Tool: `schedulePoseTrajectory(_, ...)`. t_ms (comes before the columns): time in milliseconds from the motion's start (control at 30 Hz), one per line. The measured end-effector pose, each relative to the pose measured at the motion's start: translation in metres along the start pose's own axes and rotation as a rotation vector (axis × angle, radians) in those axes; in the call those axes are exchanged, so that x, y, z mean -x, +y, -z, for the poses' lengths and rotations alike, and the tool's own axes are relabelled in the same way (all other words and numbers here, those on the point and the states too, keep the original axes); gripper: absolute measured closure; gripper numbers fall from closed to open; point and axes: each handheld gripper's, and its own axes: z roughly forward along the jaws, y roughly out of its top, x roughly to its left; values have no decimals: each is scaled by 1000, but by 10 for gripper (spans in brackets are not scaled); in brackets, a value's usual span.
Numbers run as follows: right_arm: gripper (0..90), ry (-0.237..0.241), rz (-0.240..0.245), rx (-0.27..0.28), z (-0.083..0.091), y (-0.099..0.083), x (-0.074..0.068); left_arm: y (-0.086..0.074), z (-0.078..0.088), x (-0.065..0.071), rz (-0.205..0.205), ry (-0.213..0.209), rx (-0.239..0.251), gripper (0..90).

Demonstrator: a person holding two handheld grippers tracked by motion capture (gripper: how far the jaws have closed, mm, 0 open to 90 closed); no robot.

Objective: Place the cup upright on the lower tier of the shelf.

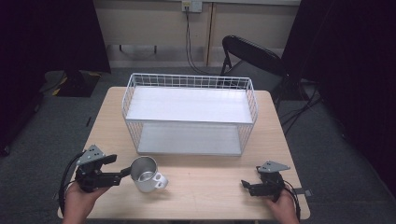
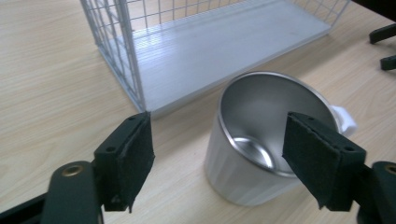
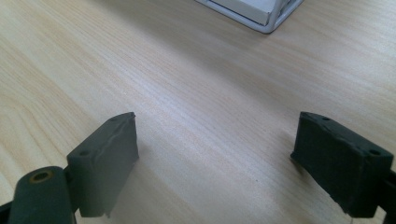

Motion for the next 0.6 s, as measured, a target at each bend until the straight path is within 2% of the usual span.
schedulePoseTrajectory(100, 129, 0, 0, 0, 0, 0, 0, 5, -6, 5, -8, -4, -4, 270)
schedulePoseTrajectory(267, 129, 0, 0, 0, 0, 0, 0, 2, -18, 7, -8, -11, -28, 356)
schedulePoseTrajectory(400, 129, 0, 0, 0, 0, 0, 0, -1, -25, 7, -27, 20, -38, 410)
schedulePoseTrajectory(467, 129, 0, 0, 0, 0, 0, 0, -1, -26, 6, -6, 28, -30, 440)
schedulePoseTrajectory(600, 129, 0, 0, 0, 0, 0, 0, -2, -29, 5, -1, 39, -37, 502)
